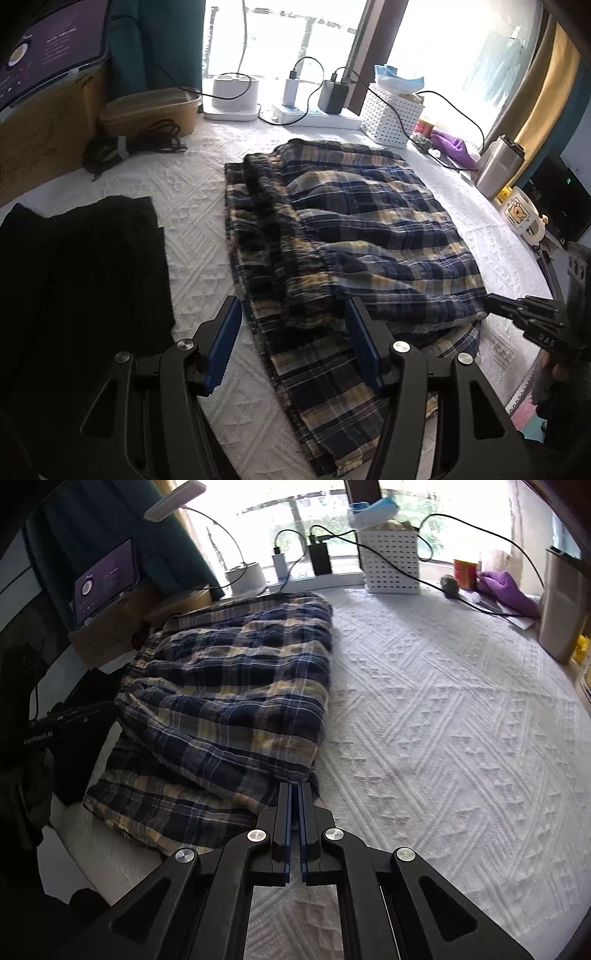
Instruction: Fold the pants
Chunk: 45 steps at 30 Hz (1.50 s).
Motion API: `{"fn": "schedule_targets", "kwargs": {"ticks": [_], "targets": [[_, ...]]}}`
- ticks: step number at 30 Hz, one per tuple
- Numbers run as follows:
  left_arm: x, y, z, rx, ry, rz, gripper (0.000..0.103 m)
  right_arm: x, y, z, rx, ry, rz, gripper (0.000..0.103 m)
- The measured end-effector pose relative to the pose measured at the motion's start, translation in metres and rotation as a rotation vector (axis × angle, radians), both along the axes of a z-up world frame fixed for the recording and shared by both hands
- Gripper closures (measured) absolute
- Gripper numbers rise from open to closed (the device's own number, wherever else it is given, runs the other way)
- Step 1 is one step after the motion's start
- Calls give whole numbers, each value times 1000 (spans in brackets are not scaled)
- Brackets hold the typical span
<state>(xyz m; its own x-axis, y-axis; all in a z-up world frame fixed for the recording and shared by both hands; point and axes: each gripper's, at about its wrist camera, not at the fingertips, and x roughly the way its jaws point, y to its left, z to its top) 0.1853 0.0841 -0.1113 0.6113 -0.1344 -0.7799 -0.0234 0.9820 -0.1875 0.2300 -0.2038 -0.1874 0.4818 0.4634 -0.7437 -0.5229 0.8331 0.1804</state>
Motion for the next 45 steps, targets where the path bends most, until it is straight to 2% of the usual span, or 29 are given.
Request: {"fn": "schedule_targets", "kwargs": {"ticks": [2,4,8,11,15,17,18,20,24,26,28,29,31,34,41,43,44,45], "targets": [[-4,3,0,-4,2,12,45,-1,-3,5,-30,-15,-17,99],[-6,4,1,-20,-3,16,45,-1,-5,8,-16,-28,-17,99],[-1,1,-1,-48,-17,11,45,8,-1,-3,-3,-4,-22,99],[6,3,-12,-66,24,36,45,11,-3,-10,23,19,-39,99],[1,1,-14,-56,52,42,45,7,-15,-2,38,4,-63,95],[-7,-1,-7,-41,30,35,45,6,-21,5,48,-15,-72,82],[-9,-1,-5,-38,22,34,45,6,-23,7,54,-22,-78,54],[-19,-4,3,-21,-4,29,45,7,-26,10,79,-40,-82,7],[-32,-3,8,-4,-21,39,44,7,-22,12,72,-60,-61,6],[-37,0,6,-11,-14,57,41,9,-19,7,84,-58,-27,12],[-40,3,1,-17,0,74,39,13,-13,-4,66,-34,-12,53],[-41,4,-3,-21,14,85,39,15,-10,-10,65,-11,-5,62],[-45,4,-6,-23,21,89,39,13,-8,-15,96,7,14,77],[-48,4,-7,-30,19,87,39,5,-4,-15,86,19,30,83],[-38,10,-2,-63,-1,73,38,-5,-12,-10,50,36,22,83],[-31,14,2,-83,-18,78,21,-3,-16,-1,39,5,5,83],[-23,16,3,-96,-28,82,19,0,-18,3,30,-17,-7,70],[-18,17,4,-101,-30,81,19,5,-21,9,29,-38,-20,31]]}}
